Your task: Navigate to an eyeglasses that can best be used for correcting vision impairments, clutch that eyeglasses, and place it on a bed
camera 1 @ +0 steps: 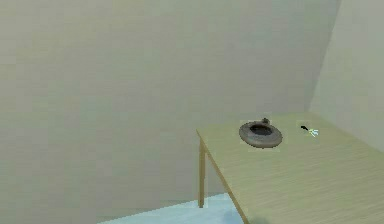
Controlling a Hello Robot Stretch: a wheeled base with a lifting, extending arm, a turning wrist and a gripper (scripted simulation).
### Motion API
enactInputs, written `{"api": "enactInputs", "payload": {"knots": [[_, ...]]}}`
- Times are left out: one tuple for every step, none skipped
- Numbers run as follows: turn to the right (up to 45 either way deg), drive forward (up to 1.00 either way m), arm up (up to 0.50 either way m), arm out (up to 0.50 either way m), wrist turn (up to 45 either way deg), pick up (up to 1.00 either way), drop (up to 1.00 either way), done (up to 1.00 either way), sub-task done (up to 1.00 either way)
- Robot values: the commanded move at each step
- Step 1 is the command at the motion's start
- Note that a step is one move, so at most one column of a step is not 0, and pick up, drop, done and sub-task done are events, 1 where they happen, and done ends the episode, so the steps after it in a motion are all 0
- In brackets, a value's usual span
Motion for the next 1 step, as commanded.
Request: {"api": "enactInputs", "payload": {"knots": [[0.0,0.00,0.00,0.20,0.0,0.00,0.00,0.00,0.00]]}}
